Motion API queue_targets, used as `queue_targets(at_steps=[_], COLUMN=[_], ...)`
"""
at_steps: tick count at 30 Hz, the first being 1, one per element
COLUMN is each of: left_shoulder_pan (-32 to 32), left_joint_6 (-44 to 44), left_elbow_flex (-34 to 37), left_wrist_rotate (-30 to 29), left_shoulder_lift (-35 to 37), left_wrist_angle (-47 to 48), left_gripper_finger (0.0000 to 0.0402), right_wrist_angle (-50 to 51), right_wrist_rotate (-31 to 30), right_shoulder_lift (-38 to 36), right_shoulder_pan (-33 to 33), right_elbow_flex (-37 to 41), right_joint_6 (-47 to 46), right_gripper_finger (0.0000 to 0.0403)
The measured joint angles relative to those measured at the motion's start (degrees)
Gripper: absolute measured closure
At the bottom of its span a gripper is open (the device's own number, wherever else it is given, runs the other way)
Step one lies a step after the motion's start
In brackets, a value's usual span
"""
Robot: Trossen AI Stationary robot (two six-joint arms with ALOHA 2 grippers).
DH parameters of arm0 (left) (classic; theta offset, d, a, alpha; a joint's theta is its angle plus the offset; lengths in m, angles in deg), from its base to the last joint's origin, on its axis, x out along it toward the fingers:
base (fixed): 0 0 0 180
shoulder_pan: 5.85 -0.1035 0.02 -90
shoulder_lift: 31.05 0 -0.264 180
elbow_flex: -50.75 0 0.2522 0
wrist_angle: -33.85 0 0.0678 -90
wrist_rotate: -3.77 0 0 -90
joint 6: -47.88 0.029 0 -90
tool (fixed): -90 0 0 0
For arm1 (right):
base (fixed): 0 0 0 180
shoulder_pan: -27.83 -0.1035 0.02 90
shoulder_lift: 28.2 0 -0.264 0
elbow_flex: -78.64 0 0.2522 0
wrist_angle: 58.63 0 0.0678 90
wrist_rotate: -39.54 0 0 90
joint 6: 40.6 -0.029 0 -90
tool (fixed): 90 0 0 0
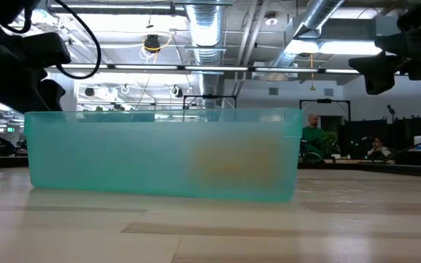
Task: Pick and place pill bottles into a basket
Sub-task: Put the left yellow pill bottle into the green bin
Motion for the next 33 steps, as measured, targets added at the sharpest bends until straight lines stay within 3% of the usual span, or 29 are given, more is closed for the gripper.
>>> queue_targets(at_steps=[18, 33], left_shoulder_pan=[0.0, 0.0], left_joint_6=[0.04, 0.44], left_elbow_flex=[0.0, 0.0], left_wrist_rotate=[0.65, 0.91], left_shoulder_lift=[-4.43, -4.43], left_wrist_angle=[-0.03, -2.19], left_gripper_finger=[0.0118, 0.0212], right_wrist_angle=[-0.01, -0.01], right_wrist_rotate=[0.0, 0.0], right_shoulder_lift=[-0.01, -0.01], right_shoulder_pan=[0.0, 0.0], right_elbow_flex=[0.01, 0.0], right_joint_6=[0.0, 0.0], right_gripper_finger=[0.0143, 0.0143])
